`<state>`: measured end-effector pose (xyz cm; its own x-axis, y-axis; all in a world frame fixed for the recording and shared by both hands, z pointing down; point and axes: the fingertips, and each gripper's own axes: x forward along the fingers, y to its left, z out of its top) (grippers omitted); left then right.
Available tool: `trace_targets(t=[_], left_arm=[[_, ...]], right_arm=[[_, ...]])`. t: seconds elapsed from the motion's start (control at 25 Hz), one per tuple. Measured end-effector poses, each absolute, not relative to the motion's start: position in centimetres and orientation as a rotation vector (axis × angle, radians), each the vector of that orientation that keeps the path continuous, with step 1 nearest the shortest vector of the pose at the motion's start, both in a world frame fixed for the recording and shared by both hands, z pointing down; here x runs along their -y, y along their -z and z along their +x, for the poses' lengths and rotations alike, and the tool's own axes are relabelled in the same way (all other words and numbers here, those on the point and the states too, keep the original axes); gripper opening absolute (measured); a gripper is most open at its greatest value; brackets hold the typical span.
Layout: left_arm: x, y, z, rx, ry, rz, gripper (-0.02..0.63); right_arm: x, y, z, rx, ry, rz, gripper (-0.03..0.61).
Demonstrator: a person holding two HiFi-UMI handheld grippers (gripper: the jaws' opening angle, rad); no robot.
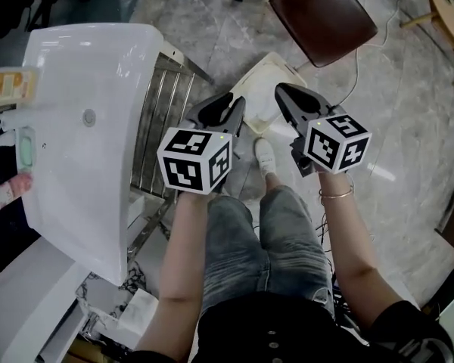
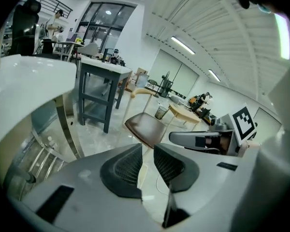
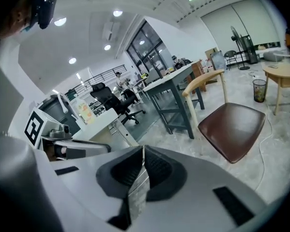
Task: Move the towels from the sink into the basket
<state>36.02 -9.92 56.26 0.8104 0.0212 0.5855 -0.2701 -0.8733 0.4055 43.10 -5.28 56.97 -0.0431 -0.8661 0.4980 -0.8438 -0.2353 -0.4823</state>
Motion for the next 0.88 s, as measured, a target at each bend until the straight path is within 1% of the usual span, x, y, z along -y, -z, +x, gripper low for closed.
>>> trace_targets(t=[0.04, 0.16, 0.24, 0.56, 0.88], left_arm=[[10.0, -55.3, 35.3, 0.189, -0.810, 2.528, 0.066], [10.2, -52.3, 33.3, 0.191, -0.766, 2.562, 0.036], [10.1, -50.6, 31.9, 0.194, -0.747, 2.576, 0.029], [9.9, -44.6, 26.4, 0.237, -0.655, 2.640, 0.029], [9.5, -39.8, 23.2, 0.227, -0.550, 2.694, 0.029]], right_arm=[[5.3, -56.2, 42.4, -1.926, 1.156, -2.151, 0.003], [5.4, -53.4, 40.2, -1.950, 1.114, -2.104, 0.001], [5.4, -51.3, 38.6, -1.965, 1.077, -2.080, 0.001], [5.8, -44.0, 33.1, -2.085, 0.954, -2.056, 0.001], [6.5, -39.1, 27.9, -2.421, 0.823, -1.980, 0.001]])
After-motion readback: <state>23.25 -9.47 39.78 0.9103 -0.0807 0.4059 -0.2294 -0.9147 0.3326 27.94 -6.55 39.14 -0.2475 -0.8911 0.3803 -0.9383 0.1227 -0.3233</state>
